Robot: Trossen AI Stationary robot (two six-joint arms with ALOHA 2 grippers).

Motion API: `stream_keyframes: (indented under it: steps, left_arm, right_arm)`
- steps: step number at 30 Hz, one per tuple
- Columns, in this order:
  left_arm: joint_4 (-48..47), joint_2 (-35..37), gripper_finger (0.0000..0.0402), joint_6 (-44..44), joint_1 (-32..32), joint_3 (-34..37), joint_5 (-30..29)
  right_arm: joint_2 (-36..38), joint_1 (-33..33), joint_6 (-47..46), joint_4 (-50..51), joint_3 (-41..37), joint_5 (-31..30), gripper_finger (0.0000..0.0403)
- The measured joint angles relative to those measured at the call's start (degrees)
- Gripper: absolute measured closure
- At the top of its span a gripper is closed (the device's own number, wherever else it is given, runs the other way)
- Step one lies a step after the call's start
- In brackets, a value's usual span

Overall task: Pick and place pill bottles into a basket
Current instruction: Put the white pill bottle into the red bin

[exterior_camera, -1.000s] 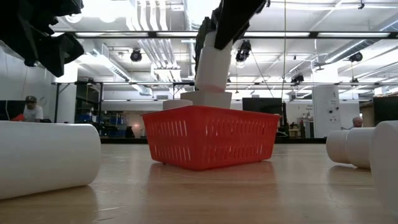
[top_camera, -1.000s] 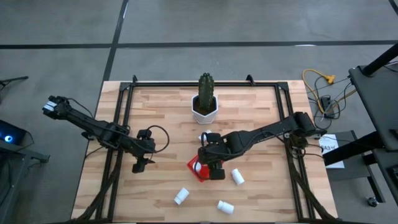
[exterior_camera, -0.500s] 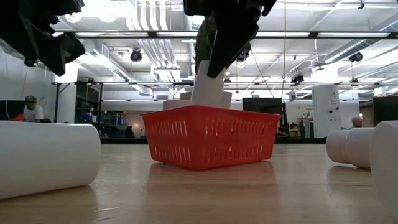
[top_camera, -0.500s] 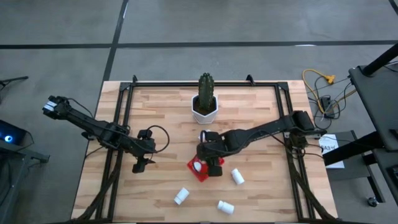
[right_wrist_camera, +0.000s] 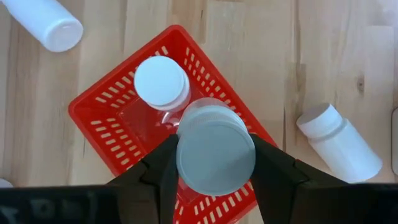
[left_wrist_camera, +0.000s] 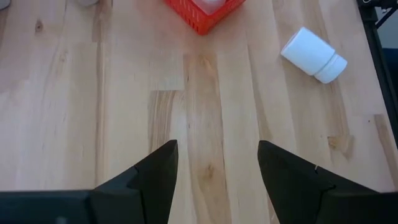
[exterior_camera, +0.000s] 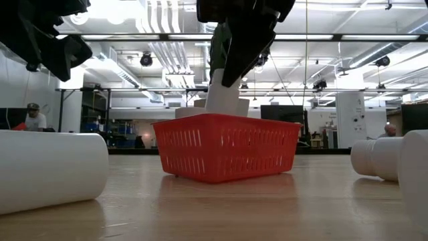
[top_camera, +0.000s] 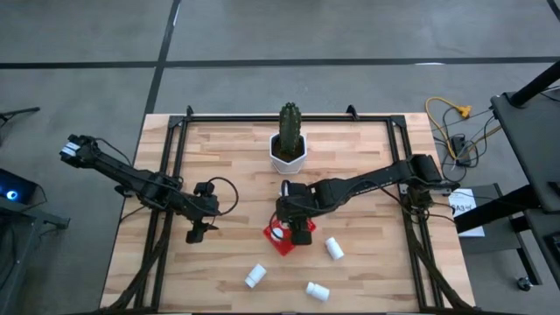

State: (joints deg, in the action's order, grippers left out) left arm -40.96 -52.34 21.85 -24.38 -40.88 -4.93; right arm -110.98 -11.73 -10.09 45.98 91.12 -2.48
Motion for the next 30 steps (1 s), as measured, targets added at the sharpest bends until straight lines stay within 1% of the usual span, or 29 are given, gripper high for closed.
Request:
stream_keyframes:
  steps: [26, 30]
  left_arm:
    - [0.00, -0.02, 0.0198, -0.27, -0.01, 0.02, 0.00]
    - [0.01, -0.02, 0.0198, -0.29, -0.02, 0.02, -0.02]
  right_arm:
    - [0.02, 1.33, -0.08, -5.61, -5.46, 1.63, 0.0256]
    - [-0.13, 1.36, -0.22, -8.74, -7.07, 3.75, 0.0256]
